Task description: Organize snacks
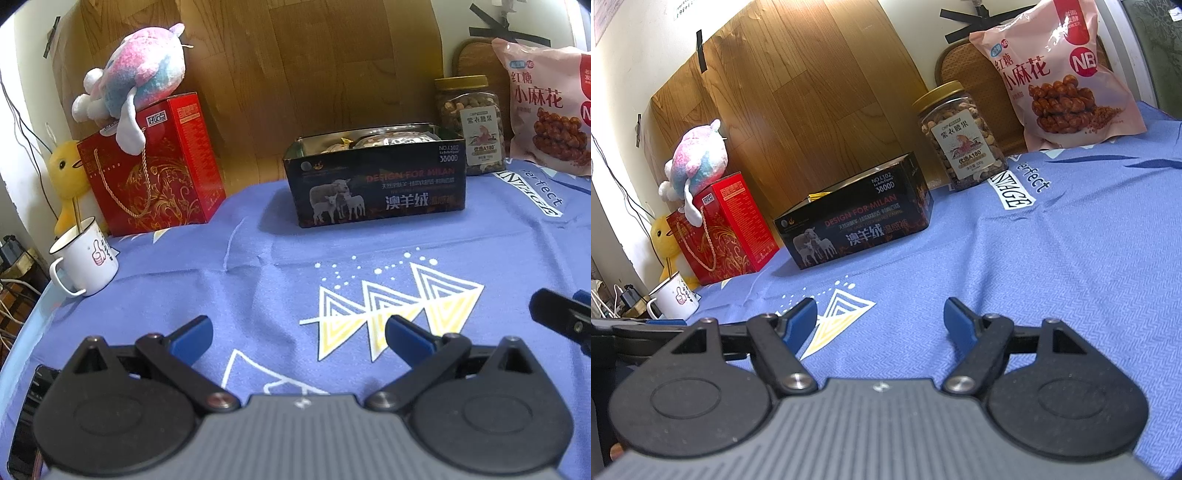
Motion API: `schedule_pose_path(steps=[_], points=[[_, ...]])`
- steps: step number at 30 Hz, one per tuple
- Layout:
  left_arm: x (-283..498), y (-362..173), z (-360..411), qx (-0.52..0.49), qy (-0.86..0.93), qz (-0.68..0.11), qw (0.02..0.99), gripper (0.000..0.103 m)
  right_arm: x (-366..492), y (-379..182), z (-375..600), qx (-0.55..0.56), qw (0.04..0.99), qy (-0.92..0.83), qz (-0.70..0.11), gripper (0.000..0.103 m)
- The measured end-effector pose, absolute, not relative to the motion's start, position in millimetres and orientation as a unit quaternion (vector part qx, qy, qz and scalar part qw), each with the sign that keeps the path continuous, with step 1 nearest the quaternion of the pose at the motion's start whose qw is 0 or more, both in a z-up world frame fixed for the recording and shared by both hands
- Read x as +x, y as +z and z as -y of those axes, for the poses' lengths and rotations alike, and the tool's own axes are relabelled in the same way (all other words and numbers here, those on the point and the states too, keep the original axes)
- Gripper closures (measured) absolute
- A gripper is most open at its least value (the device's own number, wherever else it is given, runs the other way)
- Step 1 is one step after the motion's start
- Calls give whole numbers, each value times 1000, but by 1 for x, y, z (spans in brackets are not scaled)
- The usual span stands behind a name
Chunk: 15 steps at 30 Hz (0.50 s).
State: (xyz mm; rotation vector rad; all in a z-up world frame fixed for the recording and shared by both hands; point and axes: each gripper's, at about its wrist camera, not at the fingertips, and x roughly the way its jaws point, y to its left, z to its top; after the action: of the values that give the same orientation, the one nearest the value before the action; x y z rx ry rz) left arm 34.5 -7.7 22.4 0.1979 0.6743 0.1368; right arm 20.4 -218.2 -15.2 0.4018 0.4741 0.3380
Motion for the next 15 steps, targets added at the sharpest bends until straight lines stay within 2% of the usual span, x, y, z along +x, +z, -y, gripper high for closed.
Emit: schedule_pose_path(steps=[15], points=[[35,23,8,92,63,-334,936,0,20,-15,218,197,938,166,-232,25]])
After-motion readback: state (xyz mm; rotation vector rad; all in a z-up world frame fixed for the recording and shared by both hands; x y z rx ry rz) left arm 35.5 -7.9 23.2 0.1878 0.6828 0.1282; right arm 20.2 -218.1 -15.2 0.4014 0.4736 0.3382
